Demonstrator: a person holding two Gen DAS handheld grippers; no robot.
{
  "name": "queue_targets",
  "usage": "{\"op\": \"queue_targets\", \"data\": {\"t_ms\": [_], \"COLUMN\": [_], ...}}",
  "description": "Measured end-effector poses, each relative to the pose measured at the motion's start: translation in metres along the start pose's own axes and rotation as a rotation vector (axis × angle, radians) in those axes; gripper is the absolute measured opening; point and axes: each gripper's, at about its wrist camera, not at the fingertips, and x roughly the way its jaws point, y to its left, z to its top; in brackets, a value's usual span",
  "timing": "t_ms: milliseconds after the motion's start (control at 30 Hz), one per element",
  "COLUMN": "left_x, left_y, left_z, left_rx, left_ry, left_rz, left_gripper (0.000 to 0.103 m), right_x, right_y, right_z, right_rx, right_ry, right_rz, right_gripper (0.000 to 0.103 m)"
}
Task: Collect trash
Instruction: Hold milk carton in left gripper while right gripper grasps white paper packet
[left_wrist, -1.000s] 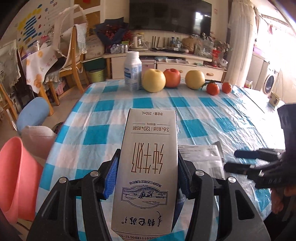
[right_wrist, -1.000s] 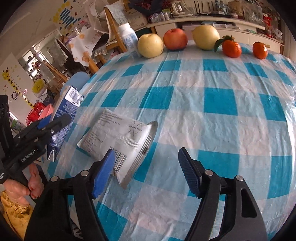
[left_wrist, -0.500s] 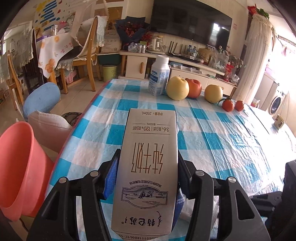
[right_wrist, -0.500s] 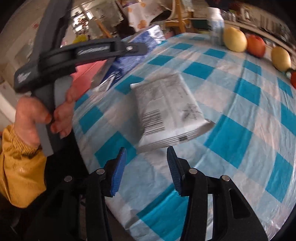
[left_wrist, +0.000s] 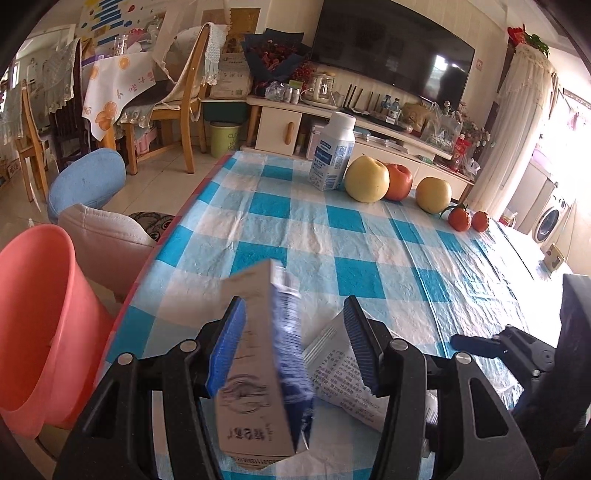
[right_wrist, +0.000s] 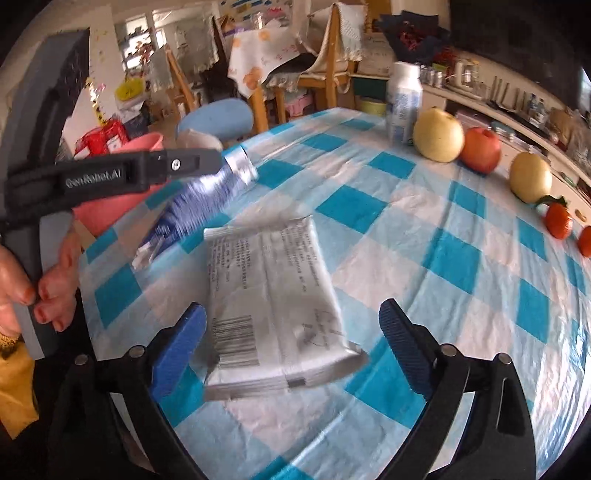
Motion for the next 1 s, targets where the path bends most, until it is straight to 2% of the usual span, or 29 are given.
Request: {"op": "queue_targets", "data": {"t_ms": [167,267,400,433,533,800,933,967,1000], "left_x": [0.009,0.013,0.021,0.023,0.027,0.025,0.024,0.025,0.027], "left_y": [0.002,0.006,0.014,0.014,0.013,0.015,0.024,0.024,0.025], "left_z": [-0.004,-0.007,-0.012,-0.013,-0.015,-0.015,-0.014,-0.015,-0.016], "left_rx": [0.011,0.021,-0.005,-0.003,0.005,-0.021,-0.050,-0.050,-0.047], "left_ry": [0.042,0.056,0.108,0.120,0.136,0.136,0.129,0.135,0.138], "left_rz": [0.026,0.079,0.094,0.096,0.121,0.128,0.144,0.142,0.157], "left_gripper": [0.056,0.056,0.056,0.058,0.065,0.065,0.066,0.067,0.074], "right_x": [0.022,0.033,0.033,0.030,0.030,0.026,0.020,0.018,0.016], "right_y": [0.018,0.027,0.017,0.016,0.013,0.013,0.006,0.002,0.000], "right_z": [0.005,0.002,-0.001,-0.001,-0.002,-0.005,-0.005,-0.004,-0.004], "right_rx": [-0.085,-0.145,-0.085,-0.080,-0.069,-0.042,-0.015,-0.001,0.009], "right_ry": [0.049,0.084,0.085,0.078,0.075,0.062,0.040,0.033,0.027], "right_rz": [-0.015,-0.078,-0.036,-0.038,-0.032,-0.054,-0.105,-0.114,-0.121], "right_gripper": [0.095,0.095,0.091,0.086,0.081,0.078,0.078,0.078,0.078]}}
